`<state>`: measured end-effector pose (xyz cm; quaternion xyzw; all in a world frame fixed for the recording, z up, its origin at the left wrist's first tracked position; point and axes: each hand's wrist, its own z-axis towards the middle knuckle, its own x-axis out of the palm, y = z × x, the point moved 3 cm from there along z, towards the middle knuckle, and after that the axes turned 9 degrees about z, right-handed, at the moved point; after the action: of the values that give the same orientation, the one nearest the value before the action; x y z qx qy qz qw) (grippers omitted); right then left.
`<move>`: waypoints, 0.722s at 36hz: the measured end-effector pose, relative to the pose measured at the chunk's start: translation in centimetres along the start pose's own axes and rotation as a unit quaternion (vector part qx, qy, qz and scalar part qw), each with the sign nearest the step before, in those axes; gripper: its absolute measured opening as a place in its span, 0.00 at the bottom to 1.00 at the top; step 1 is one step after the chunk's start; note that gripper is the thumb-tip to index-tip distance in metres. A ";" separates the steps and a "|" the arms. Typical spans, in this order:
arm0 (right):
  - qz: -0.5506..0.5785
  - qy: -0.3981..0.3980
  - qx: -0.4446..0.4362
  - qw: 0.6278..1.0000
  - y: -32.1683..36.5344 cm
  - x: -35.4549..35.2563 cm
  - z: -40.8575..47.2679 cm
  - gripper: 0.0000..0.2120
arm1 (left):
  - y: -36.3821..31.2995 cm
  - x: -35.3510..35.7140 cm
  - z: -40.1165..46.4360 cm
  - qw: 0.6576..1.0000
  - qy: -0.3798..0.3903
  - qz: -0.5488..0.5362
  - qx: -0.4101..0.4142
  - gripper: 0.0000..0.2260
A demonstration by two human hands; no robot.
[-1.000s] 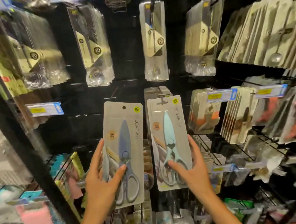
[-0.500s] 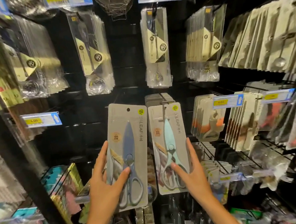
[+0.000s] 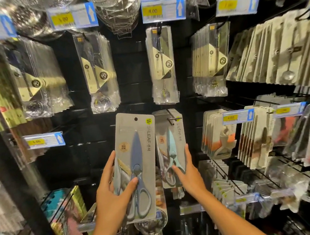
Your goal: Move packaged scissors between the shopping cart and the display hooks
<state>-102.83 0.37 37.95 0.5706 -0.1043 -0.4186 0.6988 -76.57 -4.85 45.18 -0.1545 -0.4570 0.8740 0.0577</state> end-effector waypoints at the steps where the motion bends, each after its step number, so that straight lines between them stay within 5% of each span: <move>1: -0.015 -0.001 -0.001 1.000 -0.2 0.2 0.3 0.44 | -0.1 0.0 0.2 1.000 -0.001 0.005 0.003 0.39; 16: -0.045 -0.027 -0.023 0.998 -1.8 0.1 1.4 0.45 | -0.2 0.5 0.0 1.000 -0.008 0.020 0.020 0.39; 20: 0.034 -0.034 -0.055 0.997 -0.5 -0.7 -0.4 0.37 | -0.3 0.6 -0.4 0.999 -0.009 0.028 0.017 0.39; 26: 0.211 0.081 -0.091 0.970 6.1 -1.3 -3.9 0.29 | -0.5 1.2 -1.1 0.999 -0.009 0.033 0.012 0.39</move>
<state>-98.42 4.05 42.52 0.5018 -0.1267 -0.2219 0.8264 -77.41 -3.40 44.72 -0.1607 -0.4419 0.8822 0.0261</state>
